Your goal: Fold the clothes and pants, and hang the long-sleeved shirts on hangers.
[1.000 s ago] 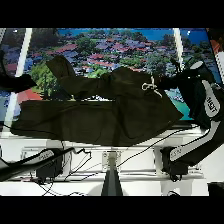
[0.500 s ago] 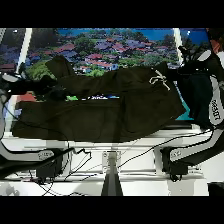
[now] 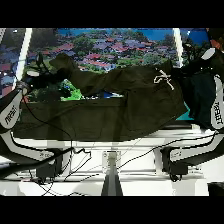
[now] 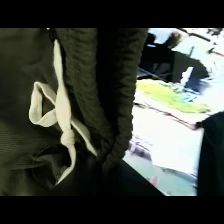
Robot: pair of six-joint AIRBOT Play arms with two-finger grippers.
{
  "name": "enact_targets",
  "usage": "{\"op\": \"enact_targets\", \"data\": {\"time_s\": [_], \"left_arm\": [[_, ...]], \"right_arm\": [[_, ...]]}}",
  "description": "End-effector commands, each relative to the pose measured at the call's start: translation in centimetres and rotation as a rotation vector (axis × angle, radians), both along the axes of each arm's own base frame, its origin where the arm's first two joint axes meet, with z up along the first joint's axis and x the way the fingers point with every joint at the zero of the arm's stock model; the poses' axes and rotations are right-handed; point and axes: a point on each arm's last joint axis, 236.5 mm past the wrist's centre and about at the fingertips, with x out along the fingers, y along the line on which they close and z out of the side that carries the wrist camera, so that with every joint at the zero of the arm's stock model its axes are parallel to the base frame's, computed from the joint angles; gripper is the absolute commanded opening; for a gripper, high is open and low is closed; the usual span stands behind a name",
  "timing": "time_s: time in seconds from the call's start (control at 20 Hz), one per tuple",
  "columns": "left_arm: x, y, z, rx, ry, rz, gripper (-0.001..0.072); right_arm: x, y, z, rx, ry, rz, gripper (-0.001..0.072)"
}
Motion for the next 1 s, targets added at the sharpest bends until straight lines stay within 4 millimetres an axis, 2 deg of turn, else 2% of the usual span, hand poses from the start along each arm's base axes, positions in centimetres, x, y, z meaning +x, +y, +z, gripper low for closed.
{"op": "enact_targets", "data": {"time_s": [0.0, 0.1, 0.15, 0.3, 0.35, 0.4, 0.45, 0.5, 0.55, 0.65, 0.7, 0.8, 0.95], "left_arm": [[1.9, 2.1, 6.5, 0.139, -0.159, -0.031, 0.0019], [1.2, 5.3, 12.6, 0.239, -0.258, 0.003, 0.0019], [0.4, 7.0, 16.3, 0.305, -0.319, 0.021, 0.0019], [-3.7, 10.1, 26.9, 0.524, -0.500, 0.051, 0.0017], [-5.5, 10.4, 29.7, 0.582, -0.540, 0.050, 0.0017], [-7.3, 10.3, 31.6, 0.605, -0.556, 0.054, 0.0017], [-9.2, 10.2, 32.7, 0.617, -0.544, 0.055, 0.0017], [-11.2, 10.3, 32.5, 0.635, -0.494, 0.042, 0.0017], [-12.9, 10.3, 31.5, 0.651, -0.421, 0.020, 0.0017], [-16.9, 10.4, 27.1, 0.665, -0.187, -0.066, 0.0016], [-18.1, 10.1, 25.0, 0.648, -0.088, -0.118, 0.0017], [-19.0, 9.2, 20.7, 0.578, 0.072, -0.217, 0.0017], [-17.8, 8.6, 13.5, 0.501, 0.267, -0.350, 0.0017]], "right_arm": [[0.7, -2.6, 1.6, -0.112, -0.058, -0.044, 0.0035], [1.8, -4.2, 4.0, -0.149, -0.149, -0.105, 0.0035], [2.3, -4.9, 5.3, -0.156, -0.198, -0.139, 0.0035], [2.4, -6.0, 8.4, -0.176, -0.276, -0.166, 0.0035], [2.1, -6.0, 8.8, -0.175, -0.277, -0.169, 0.0035], [1.9, -5.8, 9.0, -0.167, -0.275, -0.168, 0.0035], [1.7, -5.6, 9.0, -0.161, -0.267, -0.166, 0.0036], [1.5, -5.4, 8.9, -0.153, -0.256, -0.164, 0.0036], [1.2, -5.3, 8.8, -0.149, -0.245, -0.162, 0.0036], [0.7, -5.1, 8.5, -0.143, -0.221, -0.156, 0.0035], [0.6, -5.0, 8.4, -0.141, -0.213, -0.154, 0.0035], [0.6, -5.0, 8.4, -0.141, -0.215, -0.154, 0.0036], [0.6, -5.0, 8.4, -0.141, -0.215, -0.154, 0.0035]]}}
